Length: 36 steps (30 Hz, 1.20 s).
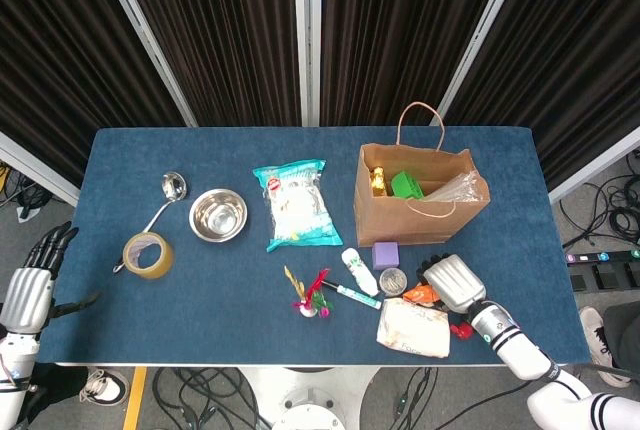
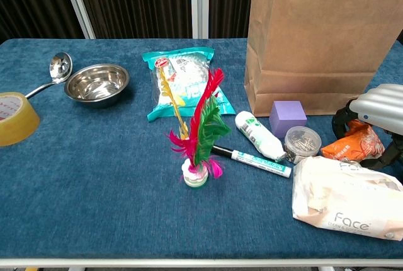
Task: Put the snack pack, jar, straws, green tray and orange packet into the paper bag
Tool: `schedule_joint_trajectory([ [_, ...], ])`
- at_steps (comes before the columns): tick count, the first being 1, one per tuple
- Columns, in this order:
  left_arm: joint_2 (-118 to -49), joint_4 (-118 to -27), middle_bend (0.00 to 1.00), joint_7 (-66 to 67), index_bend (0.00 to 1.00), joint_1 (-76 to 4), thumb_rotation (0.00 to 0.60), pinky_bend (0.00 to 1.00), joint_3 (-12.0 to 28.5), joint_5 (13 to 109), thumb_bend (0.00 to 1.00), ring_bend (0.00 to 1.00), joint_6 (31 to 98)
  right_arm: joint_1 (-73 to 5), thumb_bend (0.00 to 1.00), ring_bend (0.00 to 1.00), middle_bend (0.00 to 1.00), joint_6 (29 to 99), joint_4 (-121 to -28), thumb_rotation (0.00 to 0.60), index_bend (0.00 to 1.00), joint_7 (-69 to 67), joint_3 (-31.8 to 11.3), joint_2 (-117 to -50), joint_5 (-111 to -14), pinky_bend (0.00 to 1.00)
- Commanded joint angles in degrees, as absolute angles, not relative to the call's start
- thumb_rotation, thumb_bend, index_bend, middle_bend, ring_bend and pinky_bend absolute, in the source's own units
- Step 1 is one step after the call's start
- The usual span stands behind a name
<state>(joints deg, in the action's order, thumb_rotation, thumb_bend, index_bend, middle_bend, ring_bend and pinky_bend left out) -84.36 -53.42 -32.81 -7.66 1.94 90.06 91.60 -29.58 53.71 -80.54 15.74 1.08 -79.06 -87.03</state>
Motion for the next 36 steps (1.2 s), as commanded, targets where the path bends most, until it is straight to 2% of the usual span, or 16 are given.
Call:
schedule_joint_trajectory([
  [1,-84.38,-53.41,0.14,-32.72,0.11,-7.67,0.600,0.16,1.91,90.10,0.06,0.01,91.62,-29.52,0.18,0.46,0.52,53.68,-80.74,0.600,0.65,16.07,1.05,-78.90,-86.47,0.59],
  [6,-84.29,-53.54,0.14,-32.75,0.11,-7.60,0.600,0.16,1.95,90.09,0.06,0.01,91.79,-29.09,0.23,0.48,0.55,55.86,-81.88,0.600,0.69,16.09,0.50,-77.78,-86.43,0.63],
  [10,-84.11,-53.75,0.14,-32.73,0.11,-7.74,0.600,0.16,1.96,90.21,0.06,0.01,91.78,-28.00,0.24,0.49,0.55,61.60,-85.95,0.600,0.69,15.58,-0.73,-74.33,-88.47,0.63],
  [17,-84.35,-54.33,0.14,-31.97,0.11,-8.16,0.600,0.16,1.68,90.89,0.06,0.01,91.77,-26.11,0.24,0.49,0.55,74.55,-102.04,0.600,0.69,13.71,-3.77,-63.19,-96.71,0.63],
  [23,-83.98,-55.50,0.14,-30.77,0.11,-8.25,0.600,0.16,1.59,91.11,0.06,0.01,91.91,-26.49,0.24,0.49,0.55,81.20,-114.12,0.600,0.69,12.26,-7.69,-57.25,-103.37,0.63],
  [29,-83.28,-56.51,0.14,-30.06,0.11,-8.24,0.600,0.16,1.60,91.23,0.06,0.01,92.18,-26.13,0.25,0.49,0.55,90.46,-114.87,0.600,0.69,15.95,-13.75,-60.86,-107.08,0.63],
  [32,-83.12,-56.74,0.14,-29.96,0.11,-8.23,0.600,0.16,1.55,91.21,0.06,0.01,92.10,-26.24,0.26,0.49,0.55,95.19,-110.75,0.600,0.69,20.50,-17.95,-65.43,-106.04,0.63],
  [36,-83.06,-56.87,0.14,-29.92,0.11,-8.25,0.600,0.16,1.47,91.28,0.06,0.01,92.06,-27.58,0.26,0.49,0.54,95.88,-103.38,0.600,0.69,25.22,-21.67,-69.75,-101.71,0.63],
])
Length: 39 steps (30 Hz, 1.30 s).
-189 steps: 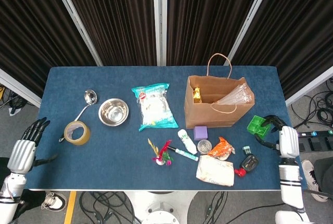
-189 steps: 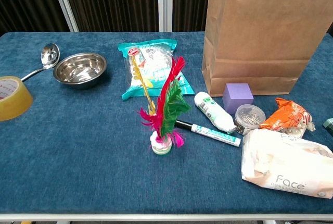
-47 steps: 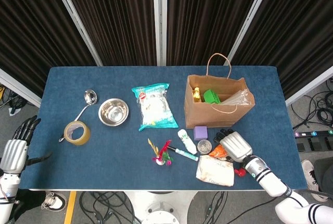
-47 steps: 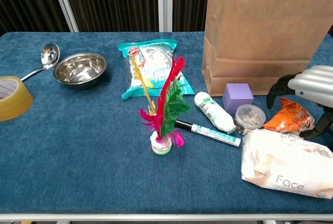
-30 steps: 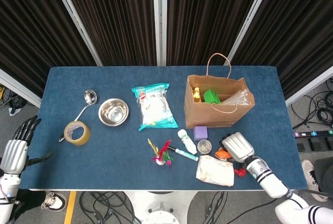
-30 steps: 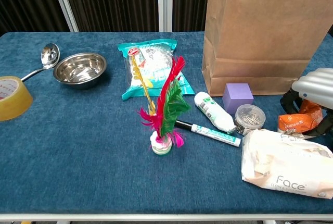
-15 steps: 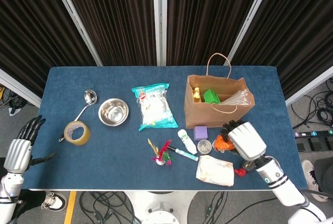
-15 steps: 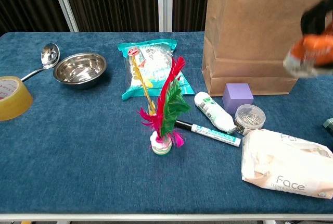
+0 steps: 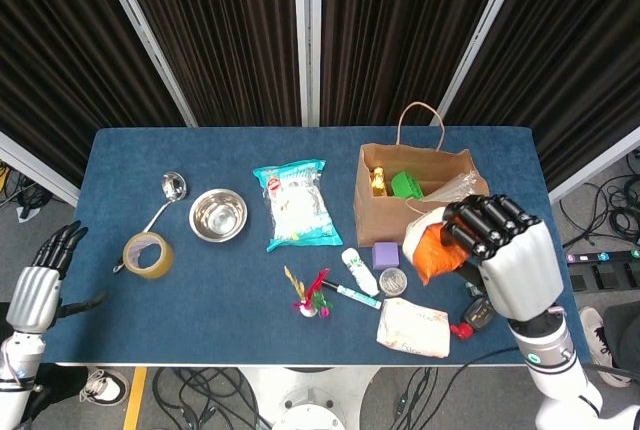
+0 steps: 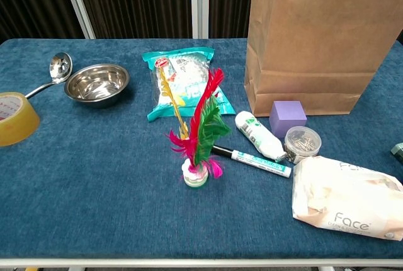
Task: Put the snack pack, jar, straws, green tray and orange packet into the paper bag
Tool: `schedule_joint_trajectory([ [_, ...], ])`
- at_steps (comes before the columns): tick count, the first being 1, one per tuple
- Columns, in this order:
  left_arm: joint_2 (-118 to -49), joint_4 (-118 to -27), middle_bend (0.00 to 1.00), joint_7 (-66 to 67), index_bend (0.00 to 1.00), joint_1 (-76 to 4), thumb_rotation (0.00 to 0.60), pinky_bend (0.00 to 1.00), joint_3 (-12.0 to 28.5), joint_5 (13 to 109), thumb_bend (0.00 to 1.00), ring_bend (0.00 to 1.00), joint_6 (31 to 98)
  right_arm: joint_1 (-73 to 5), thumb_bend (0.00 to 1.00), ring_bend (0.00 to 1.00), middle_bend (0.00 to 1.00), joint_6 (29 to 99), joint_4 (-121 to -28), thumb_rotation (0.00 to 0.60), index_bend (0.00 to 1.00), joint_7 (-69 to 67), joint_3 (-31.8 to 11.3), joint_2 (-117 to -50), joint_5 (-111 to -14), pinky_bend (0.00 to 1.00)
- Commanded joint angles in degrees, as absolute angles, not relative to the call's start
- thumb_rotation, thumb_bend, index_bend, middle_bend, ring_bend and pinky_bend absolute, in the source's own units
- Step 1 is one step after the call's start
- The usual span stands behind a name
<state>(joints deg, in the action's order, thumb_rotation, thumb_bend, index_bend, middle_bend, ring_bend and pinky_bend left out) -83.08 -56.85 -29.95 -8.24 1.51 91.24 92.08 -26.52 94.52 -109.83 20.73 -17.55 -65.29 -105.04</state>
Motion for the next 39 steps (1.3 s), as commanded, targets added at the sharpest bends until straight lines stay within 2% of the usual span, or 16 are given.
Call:
schedule_joint_trajectory([
  [1,-83.04,-56.91,0.14,-29.88,0.11,-8.25,0.600,0.16,1.41,91.33,0.06,0.01,92.03,-28.02,0.27,0.49,0.54,95.53,-101.60,0.600,0.69,25.67,-22.35,-70.68,-100.22,0.63],
  [9,-82.67,-56.94,0.14,-29.98,0.11,-8.41,0.600,0.16,1.44,90.94,0.06,0.01,91.21,-31.58,0.27,0.49,0.54,89.20,-93.28,0.600,0.69,26.56,-25.98,-75.99,-86.46,0.63],
  [17,-82.83,-56.42,0.14,-30.37,0.11,-8.71,0.600,0.16,1.52,90.59,0.06,0.01,90.31,-34.40,0.26,0.49,0.52,77.85,-96.10,0.600,0.69,27.33,-26.79,-75.31,-73.40,0.63],
  [21,-82.74,-56.32,0.14,-30.42,0.11,-8.57,0.600,0.16,1.50,90.51,0.06,0.01,90.41,-36.17,0.24,0.48,0.51,74.76,-95.56,0.600,0.67,28.00,-26.89,-75.53,-69.99,0.62],
  [23,-82.56,-56.29,0.14,-30.44,0.11,-8.43,0.600,0.16,1.51,90.44,0.06,0.01,90.53,-36.71,0.21,0.45,0.48,73.07,-96.33,0.600,0.63,28.19,-26.49,-75.28,-68.31,0.59],
  [26,-82.35,-56.29,0.14,-30.70,0.11,-8.36,0.600,0.16,1.64,90.27,0.06,0.01,90.60,-37.10,0.09,0.35,0.40,70.91,-98.08,0.600,0.51,28.54,-25.58,-74.16,-66.67,0.49],
  [27,-82.33,-56.29,0.14,-30.76,0.11,-8.35,0.600,0.16,1.63,90.28,0.06,0.01,90.61,-37.14,0.03,0.29,0.34,70.37,-98.60,0.600,0.43,28.43,-25.31,-73.70,-66.46,0.41],
  [28,-82.35,-56.30,0.14,-30.82,0.11,-8.33,0.600,0.16,1.59,90.31,0.06,0.01,90.62,-37.16,0.00,0.24,0.30,70.10,-98.97,0.600,0.36,28.48,-25.03,-73.24,-66.49,0.35],
  [31,-82.47,-56.27,0.14,-30.95,0.11,-8.32,0.600,0.16,1.52,90.39,0.06,0.01,90.61,-36.98,0.00,0.14,0.22,70.23,-100.08,0.600,0.24,28.48,-24.42,-71.99,-66.81,0.23],
  [36,-82.58,-56.38,0.14,-30.83,0.11,-8.30,0.600,0.16,1.46,90.68,0.06,0.01,91.00,-35.21,0.00,0.12,0.19,75.65,-102.28,0.600,0.20,25.47,-24.58,-70.77,-70.96,0.20],
  [39,-82.42,-56.64,0.14,-30.77,0.11,-8.27,0.600,0.16,1.49,90.79,0.06,0.01,91.30,-31.85,0.00,0.12,0.19,83.90,-103.62,0.600,0.20,21.32,-23.93,-69.80,-79.06,0.20],
])
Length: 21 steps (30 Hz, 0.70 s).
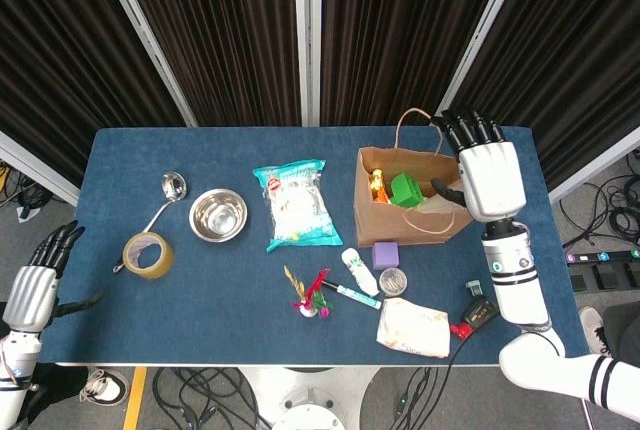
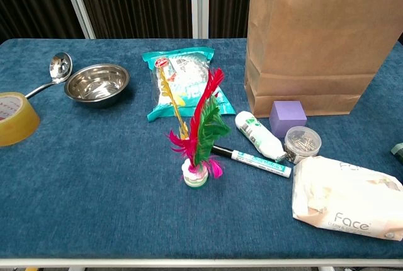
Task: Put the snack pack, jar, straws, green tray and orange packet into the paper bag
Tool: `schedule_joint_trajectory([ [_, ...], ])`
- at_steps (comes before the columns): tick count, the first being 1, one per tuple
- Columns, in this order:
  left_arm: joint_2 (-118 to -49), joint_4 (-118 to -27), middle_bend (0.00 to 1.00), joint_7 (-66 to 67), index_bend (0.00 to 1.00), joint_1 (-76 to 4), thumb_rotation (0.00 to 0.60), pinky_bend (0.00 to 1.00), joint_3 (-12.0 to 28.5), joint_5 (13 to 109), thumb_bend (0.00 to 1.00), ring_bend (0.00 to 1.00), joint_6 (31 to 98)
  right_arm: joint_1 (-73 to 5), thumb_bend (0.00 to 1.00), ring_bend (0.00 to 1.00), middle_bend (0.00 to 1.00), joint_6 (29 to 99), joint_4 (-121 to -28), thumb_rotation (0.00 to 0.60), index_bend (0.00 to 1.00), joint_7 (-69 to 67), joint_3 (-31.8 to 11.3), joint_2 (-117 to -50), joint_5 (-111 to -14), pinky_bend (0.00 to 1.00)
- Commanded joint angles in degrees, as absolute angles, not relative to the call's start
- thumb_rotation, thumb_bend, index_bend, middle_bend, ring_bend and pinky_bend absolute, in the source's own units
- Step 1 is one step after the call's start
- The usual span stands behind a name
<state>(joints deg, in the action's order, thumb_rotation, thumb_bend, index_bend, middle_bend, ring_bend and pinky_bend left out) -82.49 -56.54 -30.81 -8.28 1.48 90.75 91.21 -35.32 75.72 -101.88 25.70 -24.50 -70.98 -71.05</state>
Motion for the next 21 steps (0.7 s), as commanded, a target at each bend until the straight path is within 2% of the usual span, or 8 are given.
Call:
schedule_joint_trajectory([
  [1,-82.36,-56.73,0.14,-30.77,0.11,-8.27,0.600,0.16,1.50,90.81,0.06,0.01,91.32,-30.44,0.00,0.12,0.20,87.16,-103.71,0.600,0.20,20.09,-23.44,-69.43,-82.29,0.20],
  [5,-82.37,-57.06,0.14,-30.65,0.11,-8.37,0.600,0.16,1.29,91.09,0.06,0.01,91.22,-22.57,0.00,0.13,0.20,104.85,-99.87,0.600,0.20,12.45,-20.43,-68.61,-97.15,0.20],
  [8,-82.51,-57.07,0.14,-30.44,0.11,-8.61,0.600,0.16,1.02,91.52,0.06,0.01,91.01,-16.21,0.00,0.13,0.21,113.84,-93.79,0.600,0.20,5.89,-15.73,-68.74,-102.59,0.19],
  [10,-82.63,-57.07,0.14,-30.30,0.11,-8.71,0.600,0.16,0.97,91.65,0.06,0.01,90.98,-12.61,0.00,0.12,0.21,116.75,-88.64,0.600,0.20,1.95,-11.92,-69.77,-103.72,0.19],
  [12,-82.71,-57.10,0.14,-30.03,0.11,-8.84,0.600,0.16,0.96,91.82,0.06,0.01,91.05,-9.01,0.00,0.12,0.21,117.84,-81.03,0.600,0.20,-2.55,-7.59,-72.30,-103.11,0.17],
  [15,-82.76,-57.12,0.14,-29.39,0.11,-8.80,0.600,0.16,0.92,92.04,0.06,0.01,91.46,-5.03,0.00,0.12,0.21,114.77,-69.15,0.600,0.20,-8.89,-2.84,-77.42,-99.09,0.14],
  [21,-82.52,-57.30,0.14,-28.36,0.11,-8.49,0.600,0.16,0.75,91.99,0.06,0.01,91.66,-2.45,0.00,0.05,0.19,103.76,-50.28,0.600,0.21,-20.11,0.39,-85.96,-92.77,0.09],
])
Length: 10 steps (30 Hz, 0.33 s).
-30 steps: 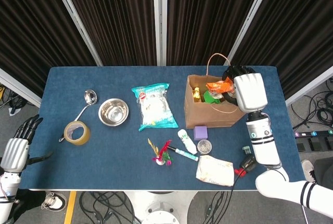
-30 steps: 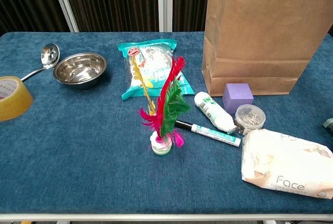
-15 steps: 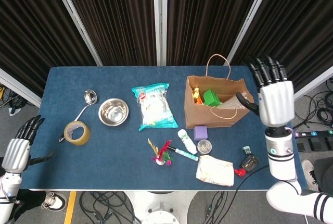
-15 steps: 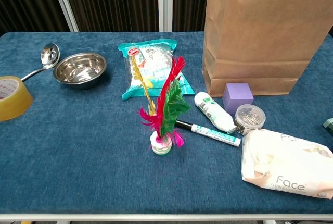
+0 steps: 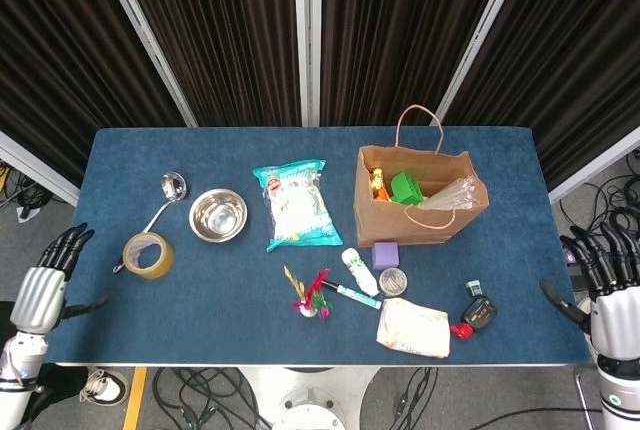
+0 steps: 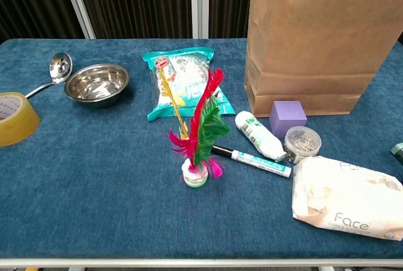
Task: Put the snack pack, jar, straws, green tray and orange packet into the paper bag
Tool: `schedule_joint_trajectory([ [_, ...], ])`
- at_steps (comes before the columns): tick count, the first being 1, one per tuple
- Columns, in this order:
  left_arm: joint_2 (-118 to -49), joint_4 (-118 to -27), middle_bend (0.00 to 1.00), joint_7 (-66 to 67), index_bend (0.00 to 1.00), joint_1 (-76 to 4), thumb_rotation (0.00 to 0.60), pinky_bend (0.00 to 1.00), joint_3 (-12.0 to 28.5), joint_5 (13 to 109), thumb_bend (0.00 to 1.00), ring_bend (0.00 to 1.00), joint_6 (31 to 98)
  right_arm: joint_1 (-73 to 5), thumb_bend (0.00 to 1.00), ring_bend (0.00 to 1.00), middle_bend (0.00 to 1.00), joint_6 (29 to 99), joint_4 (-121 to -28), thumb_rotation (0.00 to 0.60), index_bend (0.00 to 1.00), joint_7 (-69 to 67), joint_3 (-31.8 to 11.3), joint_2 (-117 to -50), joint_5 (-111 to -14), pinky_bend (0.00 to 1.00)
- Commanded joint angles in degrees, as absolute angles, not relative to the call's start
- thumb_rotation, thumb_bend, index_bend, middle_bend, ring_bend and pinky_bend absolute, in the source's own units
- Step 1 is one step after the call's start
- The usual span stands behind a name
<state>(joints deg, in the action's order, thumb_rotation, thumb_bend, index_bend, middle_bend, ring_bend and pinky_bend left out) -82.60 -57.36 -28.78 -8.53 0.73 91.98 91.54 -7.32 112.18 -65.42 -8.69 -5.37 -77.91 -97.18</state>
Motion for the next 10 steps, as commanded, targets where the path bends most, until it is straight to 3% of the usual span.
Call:
schedule_joint_trajectory([
  [1,-82.50,-57.23,0.14,-28.12,0.11,-8.43,0.600,0.16,0.78,91.94,0.06,0.01,91.74,-2.77,0.00,0.04,0.19,102.50,-48.15,0.600,0.21,-22.12,0.57,-86.68,-92.70,0.08],
  [5,-82.24,-57.11,0.14,-27.77,0.11,-8.07,0.600,0.16,0.93,91.48,0.06,0.01,91.92,-4.06,0.00,0.01,0.17,98.51,-41.38,0.600,0.20,-29.78,0.21,-88.83,-91.83,0.05],
  [10,-81.63,-57.41,0.14,-27.54,0.11,-7.81,0.600,0.16,1.22,91.14,0.06,0.01,92.24,-4.39,0.00,0.01,0.16,97.06,-38.51,0.600,0.20,-29.33,-0.65,-90.13,-90.97,0.04],
])
